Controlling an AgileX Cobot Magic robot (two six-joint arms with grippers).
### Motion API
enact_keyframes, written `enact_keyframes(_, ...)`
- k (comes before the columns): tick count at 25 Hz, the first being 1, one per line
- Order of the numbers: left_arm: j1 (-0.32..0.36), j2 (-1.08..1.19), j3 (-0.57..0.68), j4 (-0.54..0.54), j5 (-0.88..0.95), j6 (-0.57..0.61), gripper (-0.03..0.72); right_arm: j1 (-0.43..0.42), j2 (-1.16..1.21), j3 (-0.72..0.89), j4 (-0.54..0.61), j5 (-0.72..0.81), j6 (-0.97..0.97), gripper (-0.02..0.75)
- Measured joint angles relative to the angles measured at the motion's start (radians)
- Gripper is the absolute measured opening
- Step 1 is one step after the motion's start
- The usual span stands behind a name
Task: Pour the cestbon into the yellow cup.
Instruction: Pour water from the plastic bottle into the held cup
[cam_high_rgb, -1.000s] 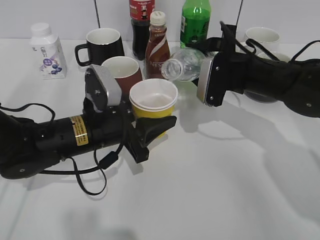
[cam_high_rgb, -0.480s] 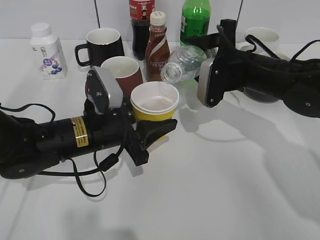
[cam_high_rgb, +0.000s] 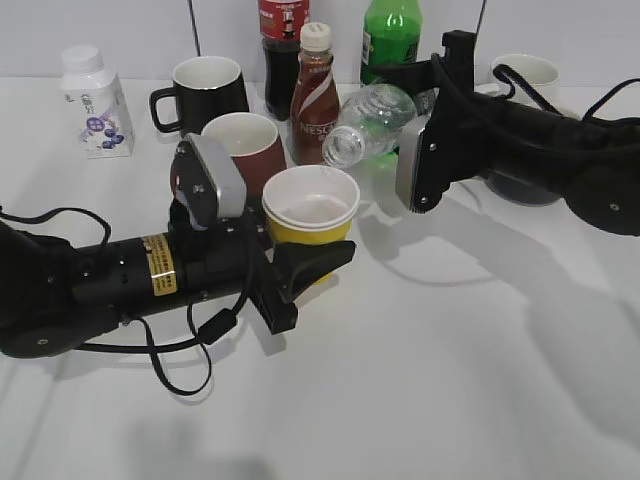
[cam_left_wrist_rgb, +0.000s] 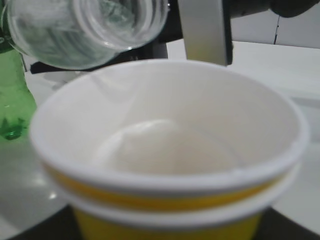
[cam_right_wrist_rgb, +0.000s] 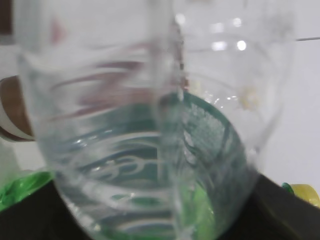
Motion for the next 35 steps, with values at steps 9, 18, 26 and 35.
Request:
enact_keyframes(9,0.000,0.000,0.000,0.002,0.000,-0.002,0.368,0.000,0.000,0.000,0.027,-0.048,-0.049,0.468)
enact_keyframes(18,0.000,0.000,0.000,0.002,0.000,-0.002,0.368,0.000,0.000,0.000,0.027,-0.068,-0.052,0.468)
enact_keyframes(26,0.000,0.000,0.000,0.002,-0.001,-0.002,0.368,0.000,0.000,0.000,0.027,-0.097,-0.088,0.468)
enact_keyframes(35,0.000,0.000,0.000,0.006,-0.001,-0.002,0.368,0.000,0.000,0.000,0.027,-0.108,-0.109,0.468)
